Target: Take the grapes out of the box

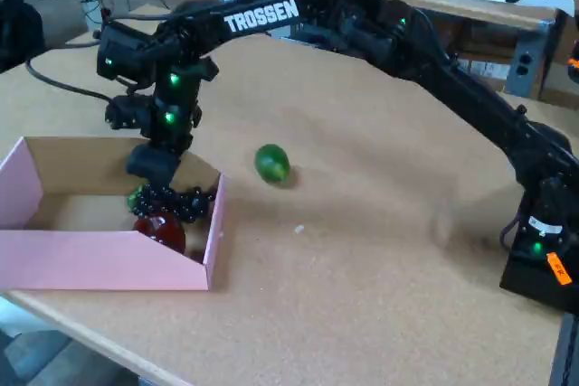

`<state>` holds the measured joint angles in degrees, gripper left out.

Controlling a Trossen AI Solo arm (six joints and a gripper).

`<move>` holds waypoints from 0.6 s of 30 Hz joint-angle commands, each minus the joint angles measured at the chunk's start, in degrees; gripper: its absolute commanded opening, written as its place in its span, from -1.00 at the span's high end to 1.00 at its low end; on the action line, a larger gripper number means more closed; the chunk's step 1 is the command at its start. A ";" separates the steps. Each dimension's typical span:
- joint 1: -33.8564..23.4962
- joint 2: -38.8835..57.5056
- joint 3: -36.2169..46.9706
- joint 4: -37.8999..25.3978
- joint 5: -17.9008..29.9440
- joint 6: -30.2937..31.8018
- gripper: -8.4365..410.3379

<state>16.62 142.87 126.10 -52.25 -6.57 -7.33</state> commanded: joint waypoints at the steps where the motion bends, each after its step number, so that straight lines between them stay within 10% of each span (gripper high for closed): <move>1: -0.15 0.00 -0.07 0.24 0.52 0.00 0.21; 18: -0.42 0.00 -5.05 4.90 -1.64 0.11 0.20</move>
<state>16.27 142.87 122.43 -48.71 -7.44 -7.51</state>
